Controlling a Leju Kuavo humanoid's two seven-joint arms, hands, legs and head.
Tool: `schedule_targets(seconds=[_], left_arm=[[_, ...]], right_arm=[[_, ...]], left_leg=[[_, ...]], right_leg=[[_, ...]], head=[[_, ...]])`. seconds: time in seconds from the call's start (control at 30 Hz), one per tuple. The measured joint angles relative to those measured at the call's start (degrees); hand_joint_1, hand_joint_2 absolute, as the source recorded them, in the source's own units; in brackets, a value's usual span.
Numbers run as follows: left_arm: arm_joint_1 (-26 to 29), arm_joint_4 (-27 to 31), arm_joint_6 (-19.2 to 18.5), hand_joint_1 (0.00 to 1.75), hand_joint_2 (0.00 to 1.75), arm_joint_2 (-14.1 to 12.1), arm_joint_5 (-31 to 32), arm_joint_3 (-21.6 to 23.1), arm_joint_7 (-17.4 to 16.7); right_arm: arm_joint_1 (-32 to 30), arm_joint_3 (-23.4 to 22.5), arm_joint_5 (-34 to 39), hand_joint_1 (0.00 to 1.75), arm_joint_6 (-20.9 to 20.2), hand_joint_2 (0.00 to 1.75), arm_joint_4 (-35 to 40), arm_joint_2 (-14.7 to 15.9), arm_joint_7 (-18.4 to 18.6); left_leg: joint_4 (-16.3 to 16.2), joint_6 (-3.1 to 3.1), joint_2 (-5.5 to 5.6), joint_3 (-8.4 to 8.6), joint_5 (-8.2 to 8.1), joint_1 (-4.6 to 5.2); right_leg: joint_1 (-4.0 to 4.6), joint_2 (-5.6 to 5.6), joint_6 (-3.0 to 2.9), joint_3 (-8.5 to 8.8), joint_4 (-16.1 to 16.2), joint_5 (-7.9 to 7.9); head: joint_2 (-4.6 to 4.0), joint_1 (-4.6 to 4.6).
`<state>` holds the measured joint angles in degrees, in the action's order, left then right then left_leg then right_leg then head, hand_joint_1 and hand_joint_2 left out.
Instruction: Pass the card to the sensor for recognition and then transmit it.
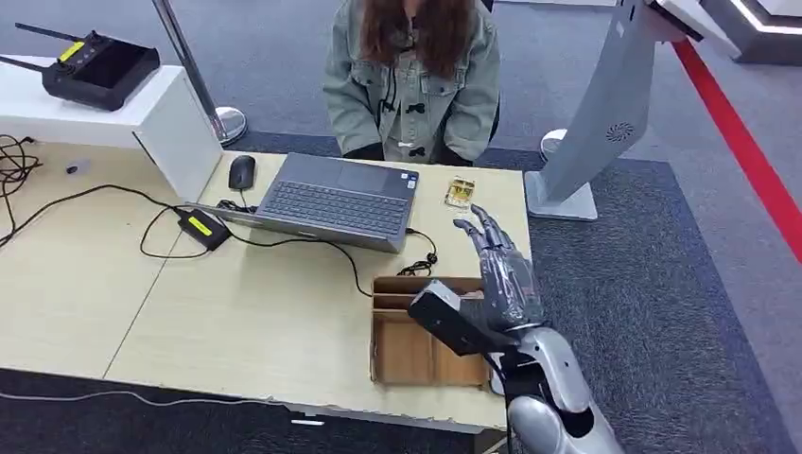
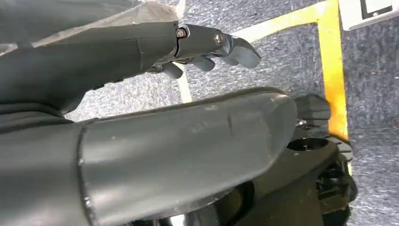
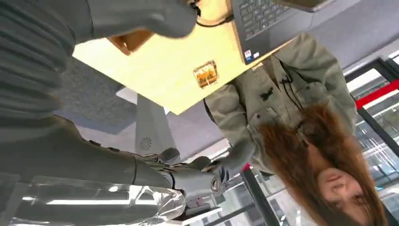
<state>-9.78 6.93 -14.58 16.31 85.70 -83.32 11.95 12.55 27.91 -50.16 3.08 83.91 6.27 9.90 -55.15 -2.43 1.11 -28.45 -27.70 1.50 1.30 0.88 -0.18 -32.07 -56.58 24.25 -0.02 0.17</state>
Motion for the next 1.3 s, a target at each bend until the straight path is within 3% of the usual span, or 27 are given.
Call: schedule_targets(seconds=[0.3, 1.3], left_arm=[[0.0, 0.0, -0.2, 0.0, 0.0, 0.0, 0.0, -0.9, -0.3], [0.0, 0.0, -0.2, 0.0, 0.0, 0.0, 0.4, -1.2, -0.3]], right_arm=[[-0.3, 0.2, 0.5, 0.68, 1.2, 1.75, -3.8, -0.3, -0.5], [-2.0, 0.2, 2.3, 0.73, 3.0, 1.75, -9.8, -1.4, -0.9]], left_leg=[[0.0, 0.0, 0.01, 0.0, 0.0, 0.0], [0.0, 0.0, 0.0, 0.0, 0.0, 0.0]], right_leg=[[0.0, 0.0, 0.0, -0.01, 0.0, 0.0], [0.0, 0.0, 0.0, -0.01, 0.0, 0.0]], head=[[0.0, 0.0], [0.0, 0.0]])
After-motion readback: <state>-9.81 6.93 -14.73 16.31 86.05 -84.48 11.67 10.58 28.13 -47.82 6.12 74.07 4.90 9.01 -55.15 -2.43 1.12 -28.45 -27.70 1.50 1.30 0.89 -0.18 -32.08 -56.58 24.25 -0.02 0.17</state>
